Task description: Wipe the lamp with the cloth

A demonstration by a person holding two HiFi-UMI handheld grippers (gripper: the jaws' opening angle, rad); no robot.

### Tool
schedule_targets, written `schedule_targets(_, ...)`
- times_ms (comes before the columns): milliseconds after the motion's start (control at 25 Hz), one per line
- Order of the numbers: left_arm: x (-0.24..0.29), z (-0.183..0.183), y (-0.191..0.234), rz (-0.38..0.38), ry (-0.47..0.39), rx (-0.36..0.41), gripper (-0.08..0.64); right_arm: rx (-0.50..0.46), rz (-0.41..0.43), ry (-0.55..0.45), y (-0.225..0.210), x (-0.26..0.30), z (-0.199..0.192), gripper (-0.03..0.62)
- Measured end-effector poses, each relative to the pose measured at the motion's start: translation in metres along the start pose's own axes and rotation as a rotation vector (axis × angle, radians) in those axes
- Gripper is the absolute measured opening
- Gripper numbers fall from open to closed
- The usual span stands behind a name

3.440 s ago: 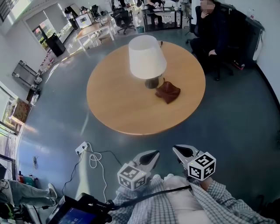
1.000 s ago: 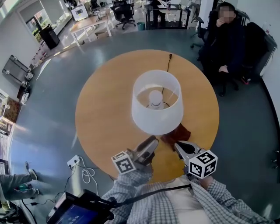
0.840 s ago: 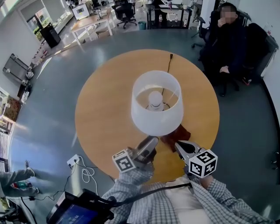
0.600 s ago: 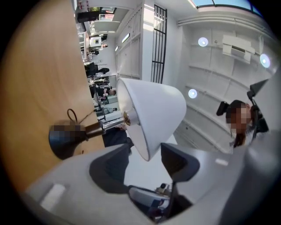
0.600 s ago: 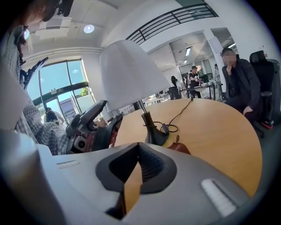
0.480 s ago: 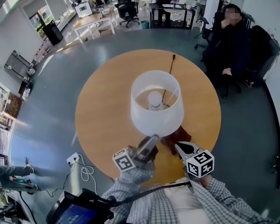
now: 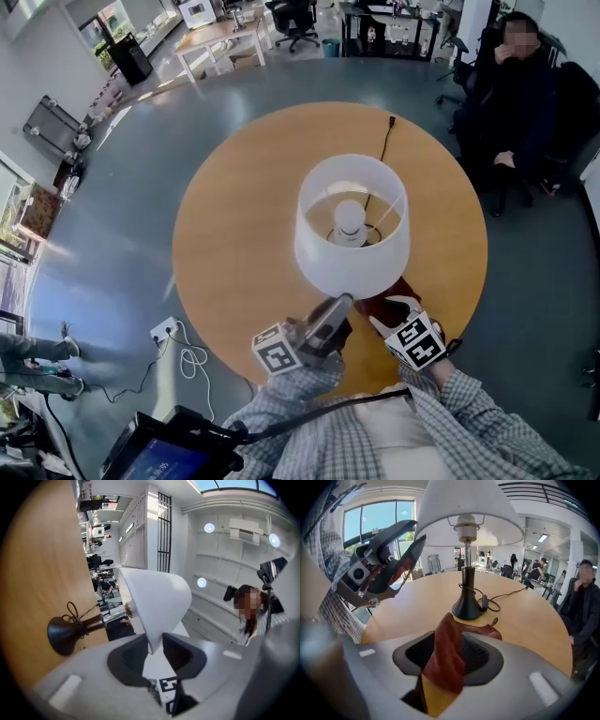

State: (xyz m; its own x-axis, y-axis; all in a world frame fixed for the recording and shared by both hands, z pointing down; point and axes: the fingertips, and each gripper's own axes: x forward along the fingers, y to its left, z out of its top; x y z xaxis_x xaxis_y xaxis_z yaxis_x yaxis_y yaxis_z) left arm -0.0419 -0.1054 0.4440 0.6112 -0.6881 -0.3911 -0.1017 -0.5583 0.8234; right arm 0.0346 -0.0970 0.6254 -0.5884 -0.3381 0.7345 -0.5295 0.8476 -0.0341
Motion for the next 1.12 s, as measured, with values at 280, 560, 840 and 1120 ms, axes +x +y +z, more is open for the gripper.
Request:
schedule_targets(280, -0.002, -0.003, -0.002, 0.024, 0.001, 0.014, 0.1, -0.129, -0.001, 0.126, 0.007, 0.026, -0.015, 0.205)
schedule_targets(560, -0.001, -0.001, -0.005, 0.036, -0.006, 0.022, 0.101, 0.078, 0.027, 0.104, -0.013, 0.029, -0.017, 0.077)
schedule_targets(840, -0.003, 0.0, 0.001, 0.043, -0.007, 0.027, 0.101, 0.45, 0.093, -0.143, -0.043, -0.011, 0.017, 0.067)
schedule_targets(1120, -0.008, -0.004, 0.001, 0.062, 0.006, 0.027, 0.103, 0.64, 0.017, -0.425, -0.086, -0.094, 0.058, 0.066)
